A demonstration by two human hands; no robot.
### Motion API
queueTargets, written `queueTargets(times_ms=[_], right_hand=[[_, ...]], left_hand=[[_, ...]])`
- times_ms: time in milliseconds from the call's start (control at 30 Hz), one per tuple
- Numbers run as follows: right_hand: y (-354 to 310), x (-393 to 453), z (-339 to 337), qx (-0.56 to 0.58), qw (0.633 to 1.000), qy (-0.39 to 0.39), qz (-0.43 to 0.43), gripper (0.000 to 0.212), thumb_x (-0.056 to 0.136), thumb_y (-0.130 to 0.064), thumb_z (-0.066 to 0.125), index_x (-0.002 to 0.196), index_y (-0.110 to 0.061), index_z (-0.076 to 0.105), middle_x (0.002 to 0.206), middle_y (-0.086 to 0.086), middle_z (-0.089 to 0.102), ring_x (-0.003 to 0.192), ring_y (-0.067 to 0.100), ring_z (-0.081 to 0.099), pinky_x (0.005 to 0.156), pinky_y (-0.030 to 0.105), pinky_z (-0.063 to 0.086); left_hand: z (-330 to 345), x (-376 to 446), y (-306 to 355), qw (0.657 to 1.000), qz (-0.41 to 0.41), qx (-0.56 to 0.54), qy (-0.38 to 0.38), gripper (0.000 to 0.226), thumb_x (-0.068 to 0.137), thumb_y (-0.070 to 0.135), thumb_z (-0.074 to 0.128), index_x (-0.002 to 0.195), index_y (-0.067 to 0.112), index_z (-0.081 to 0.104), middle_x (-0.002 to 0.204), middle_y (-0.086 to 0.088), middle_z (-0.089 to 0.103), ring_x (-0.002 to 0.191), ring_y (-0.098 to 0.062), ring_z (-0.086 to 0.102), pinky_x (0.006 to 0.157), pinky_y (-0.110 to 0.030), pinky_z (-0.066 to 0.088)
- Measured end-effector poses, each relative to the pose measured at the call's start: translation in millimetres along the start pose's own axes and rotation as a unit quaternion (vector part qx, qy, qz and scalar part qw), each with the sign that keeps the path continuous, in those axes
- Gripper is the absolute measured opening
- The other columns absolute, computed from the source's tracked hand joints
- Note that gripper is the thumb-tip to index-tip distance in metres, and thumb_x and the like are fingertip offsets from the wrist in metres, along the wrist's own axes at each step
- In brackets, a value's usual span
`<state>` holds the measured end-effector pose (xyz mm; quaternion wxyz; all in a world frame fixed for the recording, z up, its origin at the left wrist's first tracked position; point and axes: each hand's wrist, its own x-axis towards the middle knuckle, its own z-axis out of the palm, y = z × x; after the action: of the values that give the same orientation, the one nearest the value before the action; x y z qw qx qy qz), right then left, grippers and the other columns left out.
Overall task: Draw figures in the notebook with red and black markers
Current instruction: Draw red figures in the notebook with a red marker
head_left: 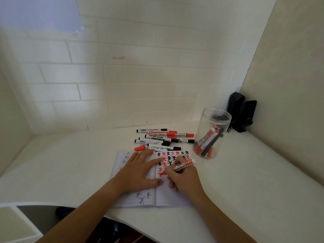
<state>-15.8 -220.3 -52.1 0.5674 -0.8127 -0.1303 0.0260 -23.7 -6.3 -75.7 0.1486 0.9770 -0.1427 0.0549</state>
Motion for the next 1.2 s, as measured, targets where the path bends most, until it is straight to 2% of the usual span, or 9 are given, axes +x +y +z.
queueTargets(times_ms=[100, 300, 467, 600, 733, 933, 1100, 1200], right_hand=[[0.1, 0.4, 0.0, -0.005, 1.000, 0.002, 0.004, 0.021, 0.094, -0.016, 0.069, 0.083, -0.006, 0.054, 0.056, 0.015, 0.067, 0.044, 0.022, 0.060, 0.044, 0.029, 0.048], [-1.5, -0.5, -0.8, -0.003, 1.000, 0.017, 0.007, 0.020, 0.092, -0.013, 0.069, 0.079, -0.010, 0.054, 0.055, 0.014, 0.067, 0.042, 0.020, 0.060, 0.044, 0.030, 0.050], [-3.1, -1.1, 0.3, -0.003, 1.000, -0.005, -0.002, 0.021, 0.094, -0.017, 0.070, 0.085, -0.005, 0.054, 0.059, 0.016, 0.068, 0.046, 0.022, 0.061, 0.045, 0.030, 0.050], [-4.1, -2.0, 1.0, -0.024, 1.000, -0.017, -0.008, 0.020, 0.095, -0.016, 0.069, 0.086, -0.007, 0.054, 0.060, 0.014, 0.069, 0.047, 0.017, 0.061, 0.047, 0.028, 0.049], [-3.5, -2.8, 0.0, -0.016, 1.000, -0.020, -0.009, 0.019, 0.093, -0.014, 0.069, 0.081, -0.010, 0.054, 0.059, 0.015, 0.068, 0.048, 0.019, 0.061, 0.048, 0.027, 0.049], [-4.8, -4.5, 0.7, -0.006, 0.999, -0.037, -0.019, 0.021, 0.093, -0.015, 0.070, 0.087, -0.003, 0.054, 0.059, 0.015, 0.067, 0.048, 0.018, 0.061, 0.050, 0.026, 0.047], [-5.0, -3.9, 0.0, -0.026, 0.999, -0.019, -0.018, 0.019, 0.091, -0.012, 0.069, 0.080, -0.011, 0.053, 0.057, 0.014, 0.067, 0.046, 0.019, 0.062, 0.052, 0.030, 0.050], [-5.4, -4.5, -2.1, -0.033, 0.999, 0.010, -0.009, 0.023, 0.088, -0.010, 0.068, 0.074, -0.014, 0.051, 0.057, 0.016, 0.066, 0.045, 0.019, 0.061, 0.051, 0.027, 0.050]], left_hand=[[-0.5, -0.2, 0.6, 1.000, 0.000, -0.003, 0.000, 0.082, 0.081, 0.085, 0.045, 0.152, 0.056, 0.017, 0.166, 0.011, 0.005, 0.152, -0.011, -0.003, 0.119, -0.033, -0.006], [-1.2, -0.2, 1.1, 1.000, -0.002, -0.001, -0.003, 0.082, 0.081, 0.085, 0.045, 0.153, 0.056, 0.017, 0.166, 0.011, 0.004, 0.152, -0.011, -0.003, 0.119, -0.033, -0.005], [-0.9, 0.2, 0.8, 1.000, 0.001, 0.004, -0.003, 0.082, 0.081, 0.085, 0.044, 0.153, 0.056, 0.016, 0.166, 0.010, 0.005, 0.152, -0.012, -0.002, 0.119, -0.034, -0.004], [-1.6, -0.1, 0.8, 1.000, 0.001, 0.005, -0.004, 0.083, 0.081, 0.086, 0.043, 0.153, 0.056, 0.016, 0.166, 0.010, 0.004, 0.152, -0.012, -0.003, 0.119, -0.034, -0.005], [-2.4, -0.4, 1.3, 1.000, 0.002, 0.003, -0.013, 0.087, 0.079, 0.088, 0.043, 0.154, 0.054, 0.015, 0.166, 0.010, 0.003, 0.153, -0.012, -0.004, 0.121, -0.036, -0.004], [-0.9, -0.2, 0.6, 1.000, 0.000, 0.006, -0.010, 0.089, 0.077, 0.091, 0.041, 0.154, 0.054, 0.015, 0.166, 0.010, 0.003, 0.153, -0.013, -0.004, 0.123, -0.039, -0.002], [-0.4, 0.1, -0.1, 1.000, 0.003, 0.009, -0.004, 0.088, 0.077, 0.090, 0.041, 0.153, 0.055, 0.014, 0.166, 0.009, 0.004, 0.153, -0.013, -0.004, 0.121, -0.037, -0.004], [0.1, 0.5, -0.7, 1.000, 0.002, 0.010, -0.005, 0.087, 0.078, 0.089, 0.043, 0.153, 0.056, 0.014, 0.166, 0.009, 0.004, 0.153, -0.013, -0.003, 0.122, -0.037, -0.003]])
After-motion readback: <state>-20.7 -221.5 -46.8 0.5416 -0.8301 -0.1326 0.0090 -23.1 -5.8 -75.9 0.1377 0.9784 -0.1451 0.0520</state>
